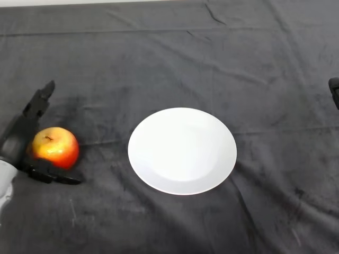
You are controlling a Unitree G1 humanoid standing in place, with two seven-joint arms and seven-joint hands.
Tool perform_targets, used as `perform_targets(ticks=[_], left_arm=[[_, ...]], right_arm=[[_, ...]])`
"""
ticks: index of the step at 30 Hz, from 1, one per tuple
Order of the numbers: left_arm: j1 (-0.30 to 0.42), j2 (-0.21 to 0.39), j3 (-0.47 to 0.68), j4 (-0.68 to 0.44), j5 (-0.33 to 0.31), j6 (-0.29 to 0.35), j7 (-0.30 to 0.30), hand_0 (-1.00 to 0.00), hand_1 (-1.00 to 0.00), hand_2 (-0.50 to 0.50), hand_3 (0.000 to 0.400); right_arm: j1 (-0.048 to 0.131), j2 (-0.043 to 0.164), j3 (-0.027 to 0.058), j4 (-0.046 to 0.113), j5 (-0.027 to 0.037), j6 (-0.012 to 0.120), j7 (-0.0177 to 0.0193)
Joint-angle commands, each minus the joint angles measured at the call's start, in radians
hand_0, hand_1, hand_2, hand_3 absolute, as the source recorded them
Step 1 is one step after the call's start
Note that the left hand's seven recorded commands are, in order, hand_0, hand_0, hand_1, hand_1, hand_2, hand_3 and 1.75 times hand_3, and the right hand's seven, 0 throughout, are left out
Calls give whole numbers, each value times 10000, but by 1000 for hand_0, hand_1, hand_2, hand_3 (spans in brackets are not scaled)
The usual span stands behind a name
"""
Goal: Move the apple to the plate
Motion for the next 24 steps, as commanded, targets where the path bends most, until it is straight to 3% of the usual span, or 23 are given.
perform_targets(ticks=[1, 2, 3, 4, 5, 6, 17, 24], left_arm=[[-436, 51, -380, 99, 238, -234, -33, 0, 0, 0, 0], [-443, 62, -385, 120, 232, -248, -67, 0, 0, 0, 0], [-453, 74, -388, 142, 222, -260, -104, -220, 0, -110, 88], [-464, 85, -389, 160, 212, -269, -139, -494, -102, -196, 198], [-474, 97, -389, 177, 202, -278, -171, -584, -235, -175, 234], [-486, 113, -385, 195, 187, -287, -207, -1000, -992, -4, 400], [-641, 155, -326, 218, 72, -219, -287, -1000, -1000, 0, 400], [-823, -68, -449, -428, 183, 166, -62, -1000, -1000, 0, 400]], right_arm=[[-176, -294, -105, -144, 132, -104, -16], [-176, -294, -105, -143, 132, -104, -16], [-176, -294, -105, -142, 133, -104, -15], [-177, -295, -105, -141, 133, -104, -15], [-177, -295, -105, -140, 133, -104, -15], [-177, -295, -106, -139, 133, -104, -14], [-181, -299, -107, -130, 134, -105, -11], [-180, -298, -108, -130, 134, -106, -10]])
